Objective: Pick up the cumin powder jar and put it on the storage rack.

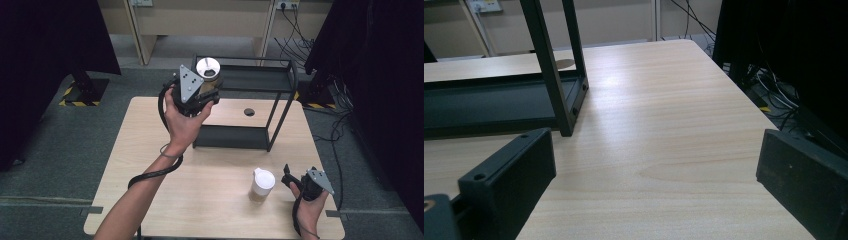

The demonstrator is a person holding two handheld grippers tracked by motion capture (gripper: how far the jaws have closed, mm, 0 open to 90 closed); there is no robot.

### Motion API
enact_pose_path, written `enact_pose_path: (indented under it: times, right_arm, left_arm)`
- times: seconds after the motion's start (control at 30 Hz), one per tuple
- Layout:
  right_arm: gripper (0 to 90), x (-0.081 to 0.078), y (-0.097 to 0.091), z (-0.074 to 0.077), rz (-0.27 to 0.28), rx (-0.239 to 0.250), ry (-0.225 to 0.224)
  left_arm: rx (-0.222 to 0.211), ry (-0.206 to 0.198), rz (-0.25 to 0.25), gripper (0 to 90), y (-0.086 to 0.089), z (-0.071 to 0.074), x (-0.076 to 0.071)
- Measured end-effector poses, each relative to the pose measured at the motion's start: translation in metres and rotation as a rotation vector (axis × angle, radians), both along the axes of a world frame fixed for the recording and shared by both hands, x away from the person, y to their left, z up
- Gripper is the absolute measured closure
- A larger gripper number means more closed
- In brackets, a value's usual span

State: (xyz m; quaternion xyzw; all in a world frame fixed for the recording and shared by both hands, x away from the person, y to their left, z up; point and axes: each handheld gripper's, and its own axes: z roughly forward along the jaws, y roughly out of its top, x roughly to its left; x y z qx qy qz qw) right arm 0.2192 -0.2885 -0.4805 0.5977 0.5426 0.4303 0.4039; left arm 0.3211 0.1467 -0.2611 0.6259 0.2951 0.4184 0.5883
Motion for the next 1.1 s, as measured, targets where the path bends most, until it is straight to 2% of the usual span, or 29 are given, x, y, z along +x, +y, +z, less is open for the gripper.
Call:
enact_pose_path:
  times: [0.63,1.1]
  right_arm:
    - [2.5,0.000,0.000,0.000,0.005,-0.007,-0.002]
    - [2.6,0.000,0.001,0.000,0.008,-0.017,-0.001]
  left_arm:
    - [0.015,0.072,0.032,30.9,-0.016,0.026,0.037]
    - [0.023,0.146,0.042,30.9,-0.020,0.038,0.053]
